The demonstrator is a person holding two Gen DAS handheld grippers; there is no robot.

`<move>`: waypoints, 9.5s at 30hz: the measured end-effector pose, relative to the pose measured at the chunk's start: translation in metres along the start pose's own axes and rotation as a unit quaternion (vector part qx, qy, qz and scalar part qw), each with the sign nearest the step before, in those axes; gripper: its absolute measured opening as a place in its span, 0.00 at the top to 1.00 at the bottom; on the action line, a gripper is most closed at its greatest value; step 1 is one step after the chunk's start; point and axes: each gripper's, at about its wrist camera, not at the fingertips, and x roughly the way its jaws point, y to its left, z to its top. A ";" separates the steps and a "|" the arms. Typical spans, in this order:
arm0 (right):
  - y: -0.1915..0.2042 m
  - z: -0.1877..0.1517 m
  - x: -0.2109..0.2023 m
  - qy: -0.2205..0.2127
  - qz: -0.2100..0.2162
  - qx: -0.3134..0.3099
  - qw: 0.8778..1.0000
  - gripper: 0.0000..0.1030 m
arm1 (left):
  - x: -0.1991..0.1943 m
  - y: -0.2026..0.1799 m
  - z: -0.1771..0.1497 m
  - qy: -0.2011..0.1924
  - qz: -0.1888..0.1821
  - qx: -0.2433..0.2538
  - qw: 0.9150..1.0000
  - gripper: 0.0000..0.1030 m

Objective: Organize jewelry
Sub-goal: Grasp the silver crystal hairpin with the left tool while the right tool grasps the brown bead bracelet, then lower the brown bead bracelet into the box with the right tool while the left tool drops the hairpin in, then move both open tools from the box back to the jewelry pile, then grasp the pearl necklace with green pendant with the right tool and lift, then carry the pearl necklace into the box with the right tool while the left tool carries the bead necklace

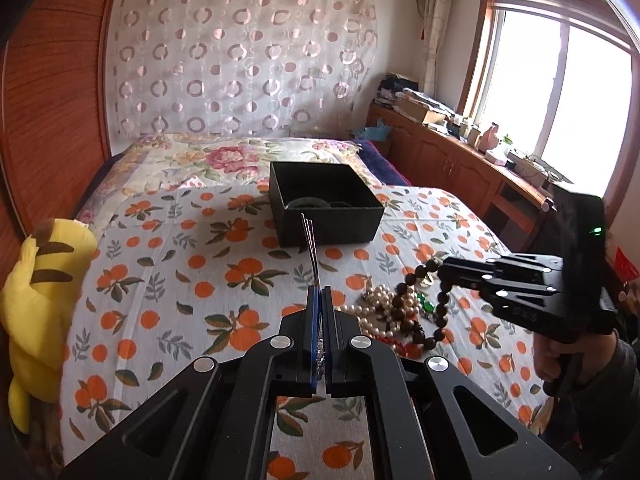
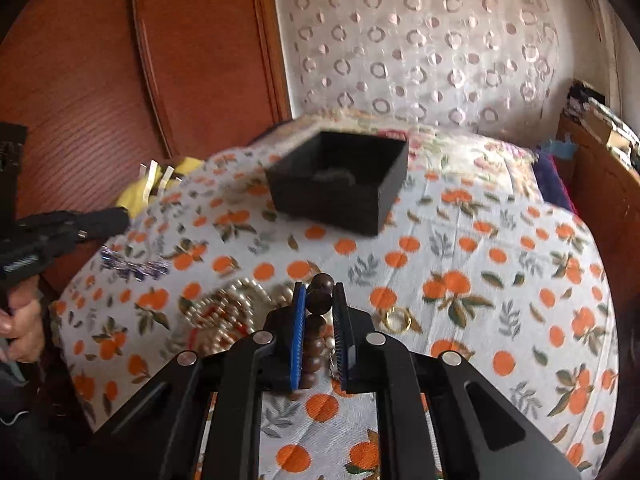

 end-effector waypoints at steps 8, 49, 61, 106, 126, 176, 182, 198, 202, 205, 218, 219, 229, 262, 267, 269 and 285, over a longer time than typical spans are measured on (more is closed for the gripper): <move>0.008 0.022 -0.027 -0.036 0.000 -0.019 0.999 0.86 | 0.001 -0.002 0.013 -0.014 0.001 0.002 1.000 0.99; -0.046 0.142 0.046 -0.067 0.036 -0.030 0.997 0.86 | 0.083 0.011 0.116 -0.030 -0.014 0.002 0.999 0.99; -0.067 0.111 0.085 -0.035 0.028 0.000 0.999 0.82 | 0.126 0.008 0.124 0.003 -0.015 0.008 1.000 0.99; -0.088 0.104 0.069 -0.033 -0.029 0.005 0.999 0.82 | 0.151 0.011 0.117 0.044 0.003 0.016 0.999 0.74; -0.034 0.031 0.023 -0.005 -0.040 -0.007 0.999 0.82 | 0.069 0.013 0.049 0.028 0.013 0.014 0.999 0.67; -0.029 0.014 -0.013 -0.043 -0.051 0.004 0.998 0.78 | 0.066 -0.006 -0.050 0.116 0.007 0.057 0.992 0.83; -0.027 0.012 -0.011 -0.038 -0.049 0.003 0.998 0.78 | 0.071 -0.014 -0.048 0.113 0.015 0.081 0.990 0.96; -0.010 0.045 -0.030 -0.068 -0.047 -0.030 0.996 0.78 | 0.018 -0.016 0.029 0.007 0.007 0.067 0.998 0.97; -0.005 0.057 -0.038 -0.081 -0.044 -0.040 0.995 0.78 | 0.003 -0.022 0.048 -0.019 0.010 0.075 0.997 0.97; -0.001 0.066 -0.043 -0.090 -0.043 -0.047 0.994 0.78 | -0.005 -0.024 0.061 -0.035 0.014 0.079 0.996 0.97; 0.005 0.094 -0.054 -0.106 -0.043 -0.071 0.991 0.78 | -0.015 -0.016 0.098 -0.061 0.020 0.066 0.996 0.97; 0.005 0.097 -0.055 -0.107 -0.042 -0.071 0.991 0.78 | -0.016 -0.016 0.101 -0.064 0.021 0.067 0.996 0.97; -0.001 0.109 -0.057 -0.112 -0.043 -0.069 0.990 0.78 | -0.025 -0.023 0.124 -0.083 0.033 0.077 0.993 0.97; -0.056 0.223 -0.036 -0.147 -0.051 -0.091 0.984 0.78 | 0.050 -0.015 0.224 -0.092 0.019 0.083 0.992 0.97; -0.063 0.227 -0.028 -0.141 -0.046 -0.091 0.985 0.78 | 0.076 -0.008 0.218 -0.066 0.007 0.071 0.995 0.97; -0.063 0.227 -0.025 -0.138 -0.046 -0.093 0.985 0.78 | 0.085 -0.006 0.217 -0.059 0.005 0.070 0.996 0.97; -0.055 0.225 0.002 -0.125 -0.016 -0.089 0.988 0.78 | 0.134 0.015 0.177 0.007 0.002 0.056 0.998 0.96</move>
